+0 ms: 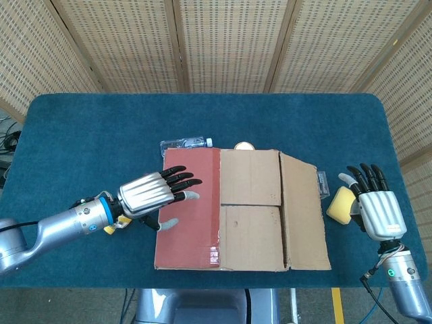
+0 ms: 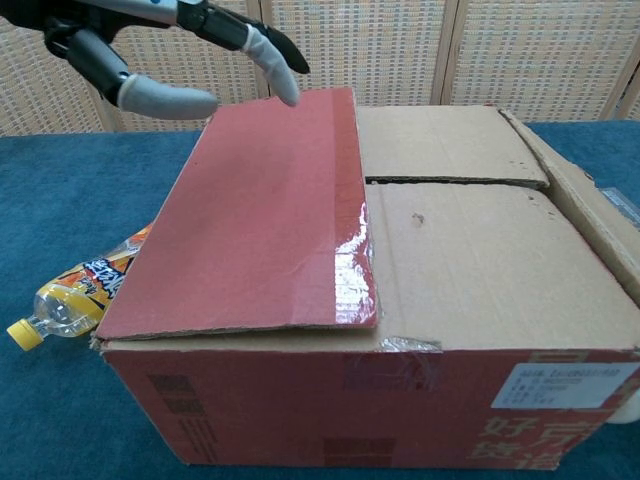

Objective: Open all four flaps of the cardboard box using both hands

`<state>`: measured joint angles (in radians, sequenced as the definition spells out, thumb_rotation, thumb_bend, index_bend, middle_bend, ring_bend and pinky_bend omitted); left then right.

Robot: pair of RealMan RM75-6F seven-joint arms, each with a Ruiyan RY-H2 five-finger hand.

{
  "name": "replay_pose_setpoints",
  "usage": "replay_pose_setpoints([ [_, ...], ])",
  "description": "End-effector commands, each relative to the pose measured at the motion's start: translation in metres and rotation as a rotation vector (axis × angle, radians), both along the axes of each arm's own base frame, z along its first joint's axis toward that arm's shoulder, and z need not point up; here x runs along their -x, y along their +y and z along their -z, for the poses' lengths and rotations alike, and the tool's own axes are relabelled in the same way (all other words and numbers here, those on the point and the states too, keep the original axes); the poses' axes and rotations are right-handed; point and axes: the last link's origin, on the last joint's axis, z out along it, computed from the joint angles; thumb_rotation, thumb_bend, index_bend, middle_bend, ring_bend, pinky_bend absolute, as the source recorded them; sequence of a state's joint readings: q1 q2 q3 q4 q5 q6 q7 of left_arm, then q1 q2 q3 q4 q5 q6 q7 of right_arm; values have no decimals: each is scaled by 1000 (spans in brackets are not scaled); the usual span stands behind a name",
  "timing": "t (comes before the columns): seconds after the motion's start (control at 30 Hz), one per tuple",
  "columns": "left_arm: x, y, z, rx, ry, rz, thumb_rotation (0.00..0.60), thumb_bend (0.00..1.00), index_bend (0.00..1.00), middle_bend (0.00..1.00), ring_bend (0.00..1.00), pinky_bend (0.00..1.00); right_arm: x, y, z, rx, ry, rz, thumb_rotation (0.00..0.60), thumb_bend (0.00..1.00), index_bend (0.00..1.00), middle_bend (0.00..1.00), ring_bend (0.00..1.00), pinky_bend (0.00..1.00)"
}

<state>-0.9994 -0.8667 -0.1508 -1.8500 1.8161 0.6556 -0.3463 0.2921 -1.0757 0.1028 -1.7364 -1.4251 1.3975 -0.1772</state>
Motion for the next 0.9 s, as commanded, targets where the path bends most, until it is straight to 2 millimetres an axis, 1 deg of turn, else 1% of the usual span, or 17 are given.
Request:
replay_pose_setpoints([
  [0.03, -14, 3, 13, 30, 6, 12, 223, 565, 177, 58, 0, 0, 0, -1, 3, -10, 6, -4, 600, 1000, 195, 132, 0, 0],
  [0.2, -36, 9, 34, 75, 4, 25, 222, 635, 195, 81, 12, 0, -1, -1, 5, -15, 6, -5, 600, 1000, 195, 132, 0, 0],
  [0.3, -48, 11, 46, 104, -5, 21, 222, 645, 210, 97, 23, 0, 1, -1, 4, -14, 7, -2, 600, 1000, 195, 132, 0, 0],
  [0.47, -65, 13, 62, 135, -13, 20, 223, 659, 218, 98, 23, 0, 3, 1, 3, -13, 6, 6, 600, 1000, 195, 132, 0, 0],
  [0.57, -72, 14, 67, 147, -14, 16, 222, 662, 252, 110, 33, 0, 5, 2, 2, -11, 4, 10, 600, 1000, 195, 132, 0, 0],
  [0.63, -76, 14, 71, 155, -4, 12, 222, 659, 288, 135, 55, 0, 6, 2, 1, -11, 2, 14, 600, 1000, 195, 132, 0, 0],
  [0.77, -78, 15, 74, 157, 35, 4, 222, 658, 319, 168, 82, 0, 8, 2, 1, -11, 1, 17, 600, 1000, 195, 132, 0, 0],
  [0.9, -77, 15, 74, 151, 49, 0, 211, 657, 367, 230, 127, 1, 8, 2, 1, -12, -2, 17, 600, 1000, 195, 132, 0, 0],
])
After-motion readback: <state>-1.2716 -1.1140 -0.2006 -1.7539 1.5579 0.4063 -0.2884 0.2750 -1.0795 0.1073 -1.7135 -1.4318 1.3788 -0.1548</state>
